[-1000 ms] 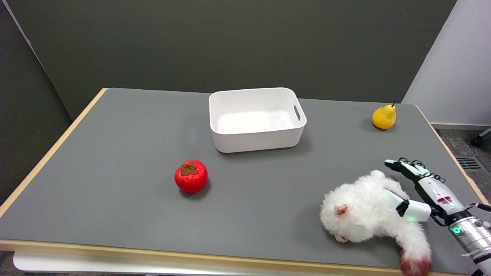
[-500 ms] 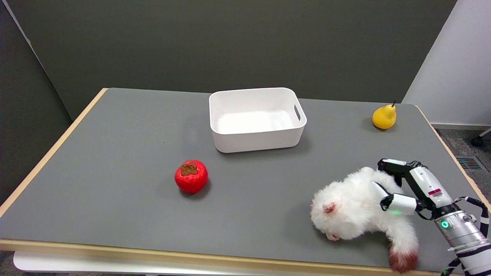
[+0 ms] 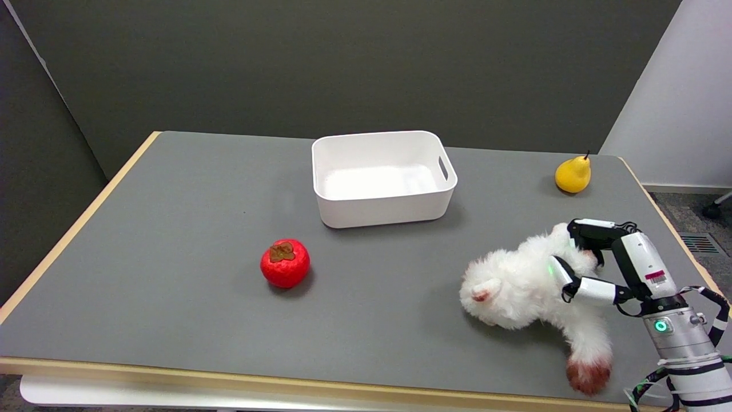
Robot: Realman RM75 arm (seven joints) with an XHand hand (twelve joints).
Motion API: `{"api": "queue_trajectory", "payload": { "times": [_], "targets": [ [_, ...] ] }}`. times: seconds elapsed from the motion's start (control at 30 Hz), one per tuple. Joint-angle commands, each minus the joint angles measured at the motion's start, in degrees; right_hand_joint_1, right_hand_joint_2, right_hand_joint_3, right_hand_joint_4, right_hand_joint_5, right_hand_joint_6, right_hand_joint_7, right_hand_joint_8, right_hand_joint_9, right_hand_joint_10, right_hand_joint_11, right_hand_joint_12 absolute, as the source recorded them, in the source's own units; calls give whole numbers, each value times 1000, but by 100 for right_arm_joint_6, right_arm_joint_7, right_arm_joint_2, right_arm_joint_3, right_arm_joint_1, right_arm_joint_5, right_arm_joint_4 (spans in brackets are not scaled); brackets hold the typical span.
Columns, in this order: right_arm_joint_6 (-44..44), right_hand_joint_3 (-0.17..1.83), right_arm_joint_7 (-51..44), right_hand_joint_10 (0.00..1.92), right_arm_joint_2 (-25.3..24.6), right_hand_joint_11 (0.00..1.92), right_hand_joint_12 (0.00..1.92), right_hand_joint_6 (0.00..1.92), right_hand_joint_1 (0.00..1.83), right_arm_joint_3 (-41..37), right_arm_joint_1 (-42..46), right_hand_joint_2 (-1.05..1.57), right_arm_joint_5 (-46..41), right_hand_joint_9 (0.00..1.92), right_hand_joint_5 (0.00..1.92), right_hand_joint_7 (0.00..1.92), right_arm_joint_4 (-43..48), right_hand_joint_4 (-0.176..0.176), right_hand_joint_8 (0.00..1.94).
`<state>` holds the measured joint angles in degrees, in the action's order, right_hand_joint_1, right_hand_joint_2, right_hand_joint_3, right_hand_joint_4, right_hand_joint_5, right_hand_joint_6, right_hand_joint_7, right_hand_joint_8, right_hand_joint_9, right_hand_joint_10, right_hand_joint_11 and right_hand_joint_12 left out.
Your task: Pick up the plush toy.
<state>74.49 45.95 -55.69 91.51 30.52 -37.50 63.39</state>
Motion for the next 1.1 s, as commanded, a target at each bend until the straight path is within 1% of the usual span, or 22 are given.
{"api": "queue_trajectory", "payload": {
  "times": [0.03,0.23,0.43,0.57,0.77,0.97,1.1],
  "targets": [
    [362,940,-52,1921,-15,1218,1921,1921,1107,113,-501,613,-134,1320,1052,1266,-131,30,1941],
    [354,944,-52,1921,145,1226,1921,1921,1113,42,-864,617,-269,1325,1057,1273,-28,30,1941],
    [258,948,-169,1921,401,1227,1921,1921,1125,-259,-1269,624,-461,1328,1059,1277,329,28,1941],
    [21,950,-408,1921,575,1230,1921,1921,1127,-500,-1627,624,-469,1333,1061,1280,578,29,1941],
    [-365,952,-715,1921,833,1227,1921,1921,1131,-534,-2310,630,-757,1335,1059,1281,723,29,1941],
    [-788,953,-843,1921,1008,1223,1921,1921,1129,-725,-2838,634,-789,1336,1054,1280,899,28,1941],
    [-1015,953,-851,1921,1105,1219,1921,1921,1126,-773,-3345,637,-773,1339,1046,1279,1027,27,1941]
  ]
}}
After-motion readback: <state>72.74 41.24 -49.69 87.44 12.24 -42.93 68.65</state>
